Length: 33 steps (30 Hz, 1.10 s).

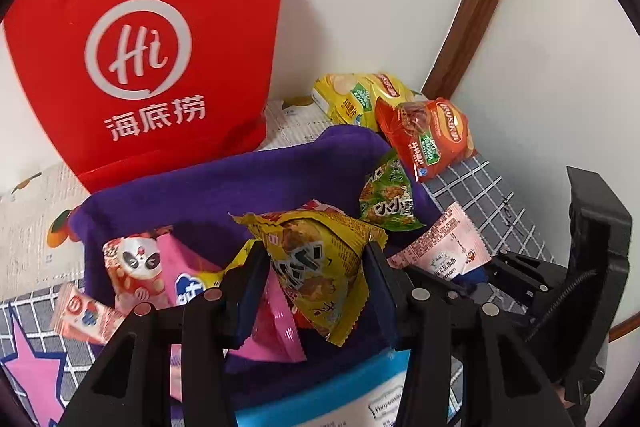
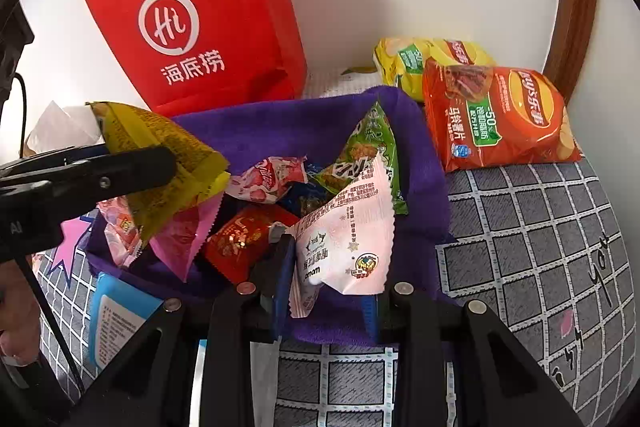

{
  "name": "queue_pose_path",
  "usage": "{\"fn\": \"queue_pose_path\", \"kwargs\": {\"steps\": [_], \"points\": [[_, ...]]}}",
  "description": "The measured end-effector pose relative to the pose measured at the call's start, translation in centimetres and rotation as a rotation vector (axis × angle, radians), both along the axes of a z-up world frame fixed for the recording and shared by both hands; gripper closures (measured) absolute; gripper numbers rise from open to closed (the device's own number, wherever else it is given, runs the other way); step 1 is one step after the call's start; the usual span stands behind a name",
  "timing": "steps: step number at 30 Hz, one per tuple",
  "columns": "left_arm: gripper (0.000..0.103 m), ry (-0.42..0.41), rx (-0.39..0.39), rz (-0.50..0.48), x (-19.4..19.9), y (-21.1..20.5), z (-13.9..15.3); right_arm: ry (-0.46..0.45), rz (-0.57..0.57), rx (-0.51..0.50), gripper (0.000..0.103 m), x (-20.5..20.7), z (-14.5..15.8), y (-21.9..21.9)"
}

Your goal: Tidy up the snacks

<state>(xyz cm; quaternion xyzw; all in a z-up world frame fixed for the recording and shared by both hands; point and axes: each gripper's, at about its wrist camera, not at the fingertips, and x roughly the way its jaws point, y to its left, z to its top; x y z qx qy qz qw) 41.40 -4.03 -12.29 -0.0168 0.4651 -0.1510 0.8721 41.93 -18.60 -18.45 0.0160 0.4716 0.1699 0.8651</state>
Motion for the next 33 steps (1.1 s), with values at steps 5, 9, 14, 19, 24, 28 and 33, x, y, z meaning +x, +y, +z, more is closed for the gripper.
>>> {"fn": "queue_pose_path", "kwargs": {"steps": [5, 9, 14, 19, 24, 28, 33], "points": [[0.057, 0.015, 0.028, 0.0, 1.0, -0.5, -1.1, 0.017, 0.015, -0.004, 0.073, 0.4, -0.9, 0.3], [0.057, 0.038, 0.051, 0.003, 1.7, -0.5, -2.2, 0.035, 0.021, -0.013, 0.072, 0.8, -1.7, 0.6], [0.056, 0.062, 0.053, -0.001, 2.3, -0.6, -3.3, 0.061, 0.024, -0.031, 0.07, 1.5, -2.7, 0.9], [0.049, 0.093, 0.065, -0.006, 2.5, -0.6, -3.8, 0.08, 0.039, -0.072, 0.042, 1.5, -2.6, 1.1], [0.02, 0.067, 0.081, 0.013, 1.3, -0.3, -2.3, 0.037, 0.019, -0.13, 0.023, 0.3, -1.0, 0.8], [0.02, 0.051, 0.068, 0.025, -0.5, 0.3, -0.6, 0.022, -0.015, -0.131, 0.023, -1.3, 0.3, -0.2], [0.02, 0.006, 0.058, 0.058, -5.2, 1.7, 2.4, -0.032, -0.06, -0.05, 0.023, -5.4, 4.2, -1.7]]}}
